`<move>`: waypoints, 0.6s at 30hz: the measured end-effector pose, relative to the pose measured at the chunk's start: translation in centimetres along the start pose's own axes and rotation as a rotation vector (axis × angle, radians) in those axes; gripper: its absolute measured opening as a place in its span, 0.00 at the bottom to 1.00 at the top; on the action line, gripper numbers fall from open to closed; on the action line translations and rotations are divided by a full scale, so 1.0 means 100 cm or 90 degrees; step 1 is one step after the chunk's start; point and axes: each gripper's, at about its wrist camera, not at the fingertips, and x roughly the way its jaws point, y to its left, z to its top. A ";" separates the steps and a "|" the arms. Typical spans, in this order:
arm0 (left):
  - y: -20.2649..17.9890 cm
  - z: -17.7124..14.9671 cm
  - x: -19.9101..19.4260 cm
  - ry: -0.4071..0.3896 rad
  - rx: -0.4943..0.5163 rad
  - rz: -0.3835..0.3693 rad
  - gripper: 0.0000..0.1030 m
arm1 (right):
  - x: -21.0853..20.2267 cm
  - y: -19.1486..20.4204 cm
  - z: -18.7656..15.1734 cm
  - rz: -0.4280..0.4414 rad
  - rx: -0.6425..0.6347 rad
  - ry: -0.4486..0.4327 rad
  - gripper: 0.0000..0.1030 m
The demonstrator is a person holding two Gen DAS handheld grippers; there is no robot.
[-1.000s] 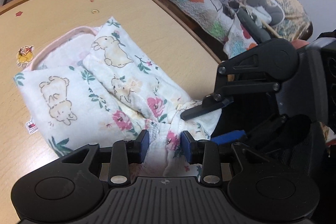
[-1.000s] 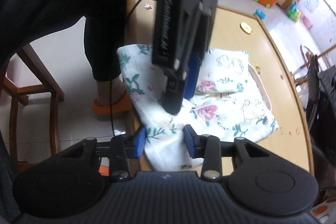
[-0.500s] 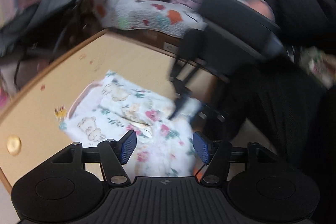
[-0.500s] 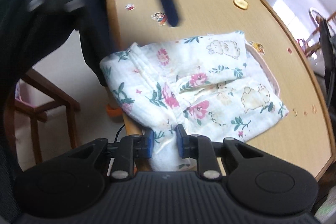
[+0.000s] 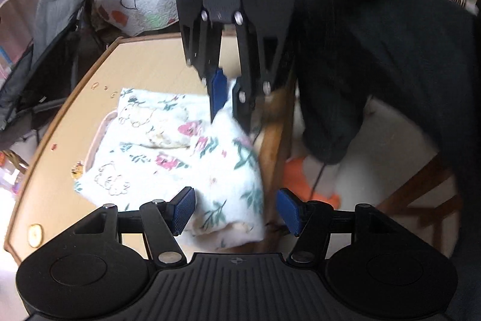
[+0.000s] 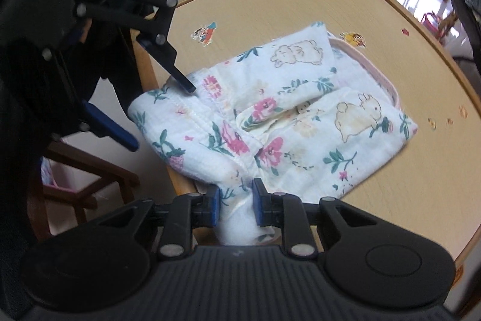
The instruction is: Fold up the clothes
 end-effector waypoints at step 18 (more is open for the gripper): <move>0.044 -0.028 -0.011 -0.024 -0.139 -0.047 0.15 | -0.016 0.032 -0.014 -0.095 -0.117 -0.050 0.31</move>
